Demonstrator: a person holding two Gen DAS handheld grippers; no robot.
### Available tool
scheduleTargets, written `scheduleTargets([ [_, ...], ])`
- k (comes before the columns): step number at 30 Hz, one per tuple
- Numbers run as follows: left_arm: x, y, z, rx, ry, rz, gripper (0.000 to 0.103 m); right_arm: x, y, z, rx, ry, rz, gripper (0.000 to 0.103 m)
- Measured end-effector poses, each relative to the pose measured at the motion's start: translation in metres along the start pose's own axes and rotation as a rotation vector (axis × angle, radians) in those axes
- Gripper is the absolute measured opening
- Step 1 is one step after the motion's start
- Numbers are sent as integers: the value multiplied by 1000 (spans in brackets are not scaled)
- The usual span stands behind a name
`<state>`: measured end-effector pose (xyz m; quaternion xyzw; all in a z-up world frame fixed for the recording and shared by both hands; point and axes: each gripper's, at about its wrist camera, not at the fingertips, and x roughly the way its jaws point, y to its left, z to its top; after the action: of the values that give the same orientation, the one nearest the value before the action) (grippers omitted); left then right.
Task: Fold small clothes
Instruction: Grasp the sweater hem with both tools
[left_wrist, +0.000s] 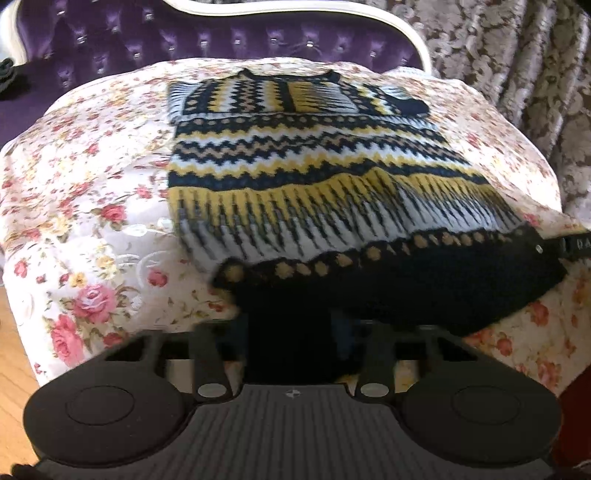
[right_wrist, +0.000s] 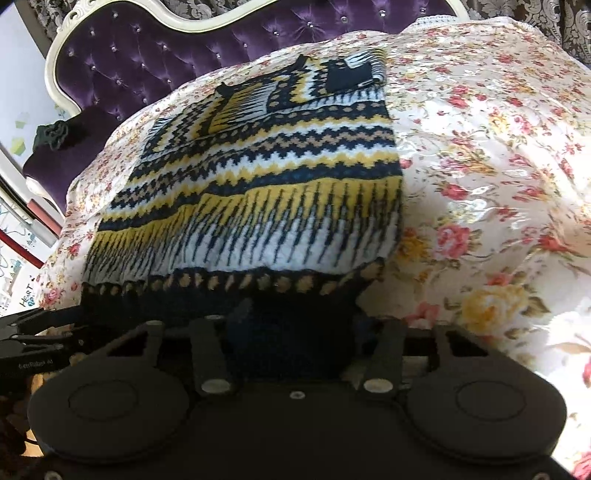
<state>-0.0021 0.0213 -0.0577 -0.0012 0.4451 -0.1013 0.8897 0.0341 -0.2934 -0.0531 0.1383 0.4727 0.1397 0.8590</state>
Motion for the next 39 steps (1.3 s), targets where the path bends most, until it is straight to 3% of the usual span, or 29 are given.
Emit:
scheduleTargets([
  [2, 0, 8, 1, -44, -11, -2, 10, 0, -3, 0, 3, 5, -16, 21],
  [5, -3, 22, 5, -138, -36, -48, 9, -1, -8, -1, 27, 3, -5, 14],
  [10, -22, 26, 22, -174, -128, -82, 9, -14, -10, 9, 73, -46, 54, 13],
  [16, -45, 31, 65, -182, -262, -130, 9, -40, -9, 42, 92, -174, 128, 13],
  [21, -54, 33, 112, -149, -365, -148, 7, -51, -5, 85, 86, -268, 192, 13],
  [23, -55, 34, 132, -142, -409, -156, 0, -54, -2, 103, 74, -303, 213, 13],
  [28, -44, 37, 177, -122, -498, -123, 0, -47, 7, 154, 48, -387, 227, 13],
  [31, -23, 43, 201, -107, -488, -103, 0, -29, 6, 178, 62, -416, 225, 9],
  [35, -6, 48, 197, -56, -424, -67, 4, -11, -1, 198, 94, -428, 204, 6],
  [36, -1, 48, 193, -43, -400, -60, 7, -5, -3, 201, 104, -424, 197, 6],
  [38, 9, 49, 181, -15, -334, -45, 24, 0, -10, 202, 112, -421, 176, 6],
  [39, 13, 49, 173, -1, -304, -42, 26, 5, -13, 201, 111, -407, 161, 7],
])
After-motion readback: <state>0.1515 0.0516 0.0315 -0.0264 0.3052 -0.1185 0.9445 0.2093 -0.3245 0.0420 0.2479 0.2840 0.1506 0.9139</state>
